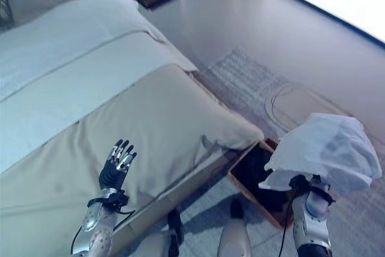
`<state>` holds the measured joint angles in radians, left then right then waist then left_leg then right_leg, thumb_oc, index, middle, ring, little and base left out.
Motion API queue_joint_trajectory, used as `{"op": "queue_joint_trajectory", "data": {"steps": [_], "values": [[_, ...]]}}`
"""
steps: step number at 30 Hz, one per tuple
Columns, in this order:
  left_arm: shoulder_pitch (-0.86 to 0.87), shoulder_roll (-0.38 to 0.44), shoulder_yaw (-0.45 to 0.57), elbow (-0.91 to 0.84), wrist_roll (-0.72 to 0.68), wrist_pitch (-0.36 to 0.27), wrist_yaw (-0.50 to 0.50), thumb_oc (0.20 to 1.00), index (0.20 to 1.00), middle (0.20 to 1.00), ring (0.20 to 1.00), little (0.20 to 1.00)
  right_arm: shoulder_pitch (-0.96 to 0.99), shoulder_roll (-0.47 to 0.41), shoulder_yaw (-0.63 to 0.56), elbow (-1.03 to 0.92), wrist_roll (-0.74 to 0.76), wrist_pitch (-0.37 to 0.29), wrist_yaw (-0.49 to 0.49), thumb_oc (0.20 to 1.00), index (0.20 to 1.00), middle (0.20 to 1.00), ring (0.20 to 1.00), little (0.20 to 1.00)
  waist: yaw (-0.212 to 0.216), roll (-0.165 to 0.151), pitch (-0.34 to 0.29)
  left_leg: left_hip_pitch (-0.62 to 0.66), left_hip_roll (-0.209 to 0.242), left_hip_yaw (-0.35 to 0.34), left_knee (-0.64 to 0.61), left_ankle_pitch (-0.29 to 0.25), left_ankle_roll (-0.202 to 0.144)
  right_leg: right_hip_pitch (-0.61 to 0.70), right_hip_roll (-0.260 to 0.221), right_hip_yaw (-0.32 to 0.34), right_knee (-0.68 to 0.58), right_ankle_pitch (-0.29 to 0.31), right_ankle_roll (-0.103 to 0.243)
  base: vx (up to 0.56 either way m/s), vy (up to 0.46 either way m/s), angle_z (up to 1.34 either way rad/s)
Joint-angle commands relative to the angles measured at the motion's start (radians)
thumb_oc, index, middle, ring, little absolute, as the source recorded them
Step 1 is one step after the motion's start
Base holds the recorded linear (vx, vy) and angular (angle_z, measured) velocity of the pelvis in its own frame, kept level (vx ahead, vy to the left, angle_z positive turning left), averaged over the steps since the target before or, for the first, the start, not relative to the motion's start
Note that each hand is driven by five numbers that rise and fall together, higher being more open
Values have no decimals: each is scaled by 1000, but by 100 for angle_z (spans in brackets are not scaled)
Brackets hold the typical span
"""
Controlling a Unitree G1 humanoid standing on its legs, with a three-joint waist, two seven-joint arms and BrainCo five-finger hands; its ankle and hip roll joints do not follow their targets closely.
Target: Pick up clothes into the bucket
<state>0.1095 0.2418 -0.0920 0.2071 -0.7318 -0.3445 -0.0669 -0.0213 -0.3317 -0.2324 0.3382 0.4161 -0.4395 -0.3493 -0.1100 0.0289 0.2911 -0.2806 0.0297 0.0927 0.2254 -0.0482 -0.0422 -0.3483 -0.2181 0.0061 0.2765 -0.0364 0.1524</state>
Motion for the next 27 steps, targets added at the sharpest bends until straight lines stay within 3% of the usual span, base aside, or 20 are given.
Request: {"op": "queue_joint_trajectory", "data": {"steps": [1,5,12,19,23,27], "values": [[-13,22,47,-118,-23,-96,-6,1000,1000,1000,1000,1000,-115,-77,-30,-29,16,-112,-22,200,200,200,200,200,2,-17,4,-113,-3,-2,207,-100,32,-102,38,14,85,36,-16,-216,-10,-31],[-31,30,30,-146,-18,-108,6,1000,1000,1000,1000,1000,-164,-104,-17,12,40,-123,-36,200,200,200,200,200,4,-14,12,-213,12,22,271,-109,28,-203,45,30,142,29,-19,-126,-33,-27],[-81,51,-23,-222,-40,-127,11,1000,1000,1000,1000,1000,-249,-203,-17,76,52,-130,-75,200,200,200,200,200,-7,25,37,-401,16,14,379,-125,20,-395,48,47,264,5,-29,-86,-27,0],[-115,67,-58,-283,-43,-158,34,1000,1000,1000,1000,1000,-389,-296,38,145,31,-128,-130,200,200,200,200,200,8,70,80,-581,33,68,539,-189,31,-619,82,124,419,-30,-37,-54,40,-19],[-133,74,-71,-307,-53,-171,41,1000,1000,1000,1000,1000,-461,-338,84,209,26,-113,-139,200,200,200,200,200,21,94,95,-627,28,83,587,-238,30,-686,90,149,480,-75,-36,46,51,-14],[-149,76,-82,-325,-52,-181,51,1000,1000,1000,1000,1000,-493,-362,131,257,-4,-91,-140,200,200,200,200,200,27,106,104,-680,26,93,623,-251,39,-750,99,168,519,-84,-38,-9,36,-13]]}}
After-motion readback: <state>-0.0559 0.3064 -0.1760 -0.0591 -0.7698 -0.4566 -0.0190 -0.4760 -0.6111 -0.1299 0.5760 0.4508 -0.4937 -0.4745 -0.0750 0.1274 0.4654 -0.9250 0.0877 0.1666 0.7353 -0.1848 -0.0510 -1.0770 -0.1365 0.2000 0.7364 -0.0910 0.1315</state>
